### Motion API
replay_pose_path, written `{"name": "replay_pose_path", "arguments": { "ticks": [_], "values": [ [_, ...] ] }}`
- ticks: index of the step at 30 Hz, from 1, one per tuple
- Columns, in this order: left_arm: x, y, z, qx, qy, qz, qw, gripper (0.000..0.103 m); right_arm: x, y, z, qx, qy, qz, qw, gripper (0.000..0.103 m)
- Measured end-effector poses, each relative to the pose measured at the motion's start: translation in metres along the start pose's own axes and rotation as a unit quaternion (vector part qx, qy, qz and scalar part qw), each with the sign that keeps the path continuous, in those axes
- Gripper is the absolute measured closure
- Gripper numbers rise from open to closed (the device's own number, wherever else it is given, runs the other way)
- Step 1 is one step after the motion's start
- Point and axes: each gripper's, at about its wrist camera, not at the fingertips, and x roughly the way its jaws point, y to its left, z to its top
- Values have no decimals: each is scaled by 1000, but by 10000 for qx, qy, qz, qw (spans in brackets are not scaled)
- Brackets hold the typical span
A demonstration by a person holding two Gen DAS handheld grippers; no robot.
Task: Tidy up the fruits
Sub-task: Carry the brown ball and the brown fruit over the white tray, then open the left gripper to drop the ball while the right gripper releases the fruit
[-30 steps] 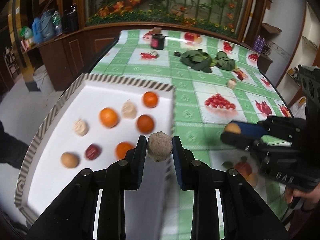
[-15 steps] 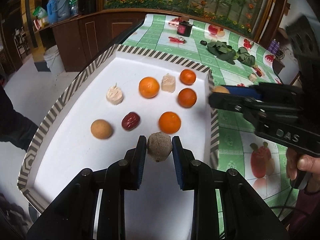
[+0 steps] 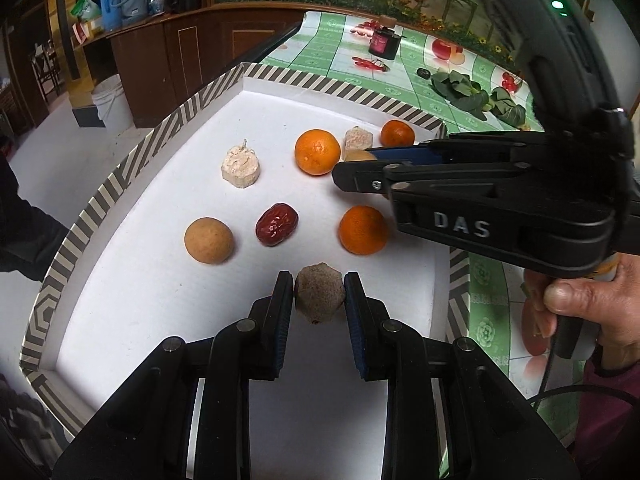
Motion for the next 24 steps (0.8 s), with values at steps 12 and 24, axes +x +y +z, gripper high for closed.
{"name": "replay_pose_path", "arguments": {
  "ticks": [12, 24],
  "values": [
    [9, -2, 1, -19, 176, 170, 9997, 59, 12, 0, -2, -48, 7, -117, 9999, 78],
    [-5, -11, 4, 46, -161, 396, 9991, 56, -39, -4, -13, 207, -497, -197, 9984, 77]
  ]
}}
